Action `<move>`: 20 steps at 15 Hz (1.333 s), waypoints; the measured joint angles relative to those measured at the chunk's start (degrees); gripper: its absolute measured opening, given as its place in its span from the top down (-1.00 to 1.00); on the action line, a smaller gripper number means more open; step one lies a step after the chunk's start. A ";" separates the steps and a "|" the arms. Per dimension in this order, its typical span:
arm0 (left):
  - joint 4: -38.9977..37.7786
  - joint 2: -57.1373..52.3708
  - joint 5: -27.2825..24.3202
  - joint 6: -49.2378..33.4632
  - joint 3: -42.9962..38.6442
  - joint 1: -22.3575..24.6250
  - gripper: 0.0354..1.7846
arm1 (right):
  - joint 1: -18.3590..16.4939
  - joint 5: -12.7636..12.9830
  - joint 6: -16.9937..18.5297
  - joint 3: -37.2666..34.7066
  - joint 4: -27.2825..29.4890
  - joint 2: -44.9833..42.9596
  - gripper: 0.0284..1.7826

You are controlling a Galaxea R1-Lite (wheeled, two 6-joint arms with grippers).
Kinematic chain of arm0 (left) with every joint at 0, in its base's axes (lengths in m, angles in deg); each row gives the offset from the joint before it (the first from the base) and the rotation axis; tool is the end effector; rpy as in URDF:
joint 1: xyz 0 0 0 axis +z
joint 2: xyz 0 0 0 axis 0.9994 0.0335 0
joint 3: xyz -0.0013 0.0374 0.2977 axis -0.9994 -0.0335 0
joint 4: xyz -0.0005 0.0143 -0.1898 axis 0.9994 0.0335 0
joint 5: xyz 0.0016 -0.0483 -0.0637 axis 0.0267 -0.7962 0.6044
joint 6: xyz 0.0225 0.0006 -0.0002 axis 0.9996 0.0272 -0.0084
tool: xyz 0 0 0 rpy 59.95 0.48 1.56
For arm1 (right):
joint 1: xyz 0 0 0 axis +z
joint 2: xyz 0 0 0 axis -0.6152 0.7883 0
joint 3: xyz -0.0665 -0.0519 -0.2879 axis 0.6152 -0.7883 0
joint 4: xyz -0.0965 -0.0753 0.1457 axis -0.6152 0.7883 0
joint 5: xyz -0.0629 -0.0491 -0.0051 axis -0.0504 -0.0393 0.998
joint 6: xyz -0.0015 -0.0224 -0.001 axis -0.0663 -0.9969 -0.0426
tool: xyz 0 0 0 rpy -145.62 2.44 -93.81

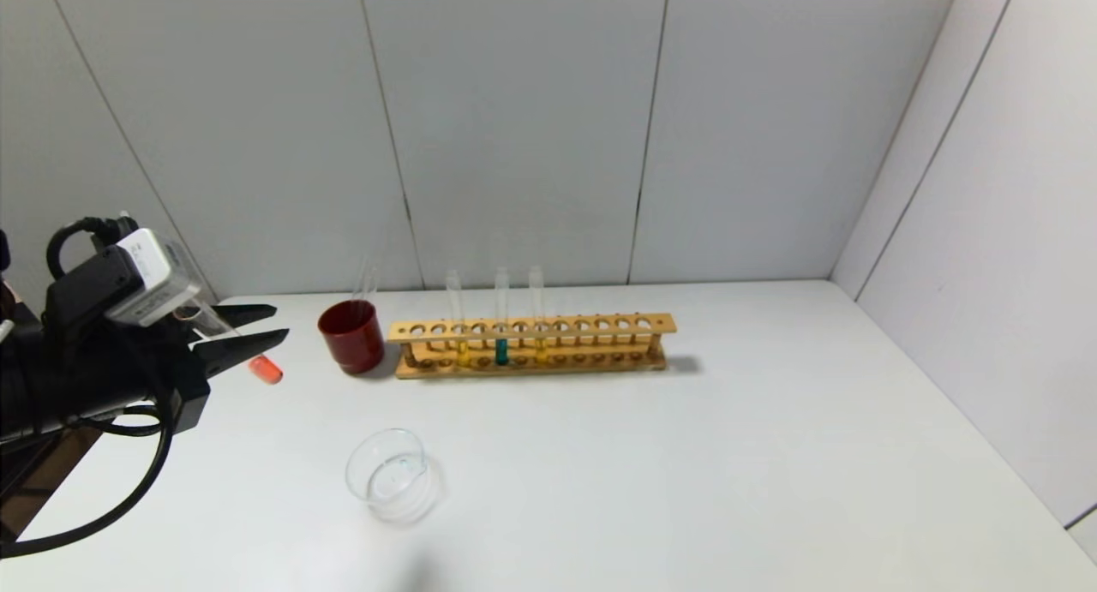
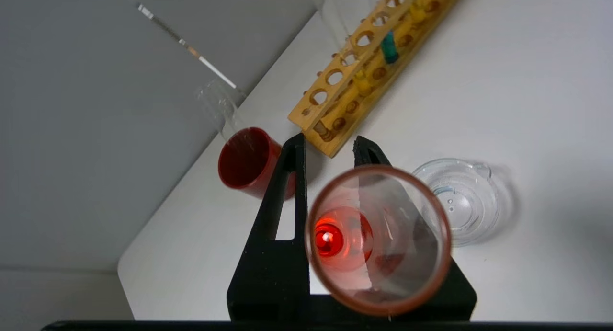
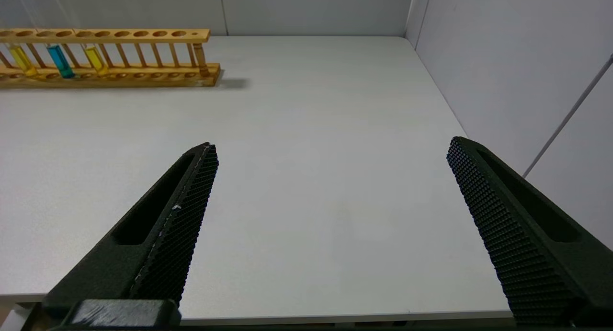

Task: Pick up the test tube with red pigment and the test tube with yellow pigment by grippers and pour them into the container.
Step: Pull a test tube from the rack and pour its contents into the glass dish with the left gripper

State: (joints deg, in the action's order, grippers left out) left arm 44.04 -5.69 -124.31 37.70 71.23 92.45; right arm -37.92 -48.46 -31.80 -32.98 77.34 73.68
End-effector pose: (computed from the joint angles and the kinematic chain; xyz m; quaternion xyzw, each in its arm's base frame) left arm 0.2078 0.0029 0.2021 0.3086 0.0518 -0.3020 0.9005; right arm -0.0229 0.0001 0.0750 -0.0013 0.0030 0.0030 1.0000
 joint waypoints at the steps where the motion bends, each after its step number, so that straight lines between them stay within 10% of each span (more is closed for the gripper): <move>1: 0.50 1.13 -0.55 4.11 0.06 0.46 0.62 | 0.02 -0.01 0.00 0.00 0.00 0.00 -0.96; 7: 3.45 9.13 3.96 28.45 7.53 2.15 0.62 | 0.02 0.00 0.00 0.00 0.02 0.00 -0.96; 20: 6.62 9.94 4.74 46.40 8.57 -1.13 0.62 | 0.05 0.02 0.00 0.00 0.02 0.00 -0.96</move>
State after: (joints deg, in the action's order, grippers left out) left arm 50.66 4.24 -119.57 84.09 79.80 91.32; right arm -37.87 -48.43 -31.80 -32.98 77.36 73.68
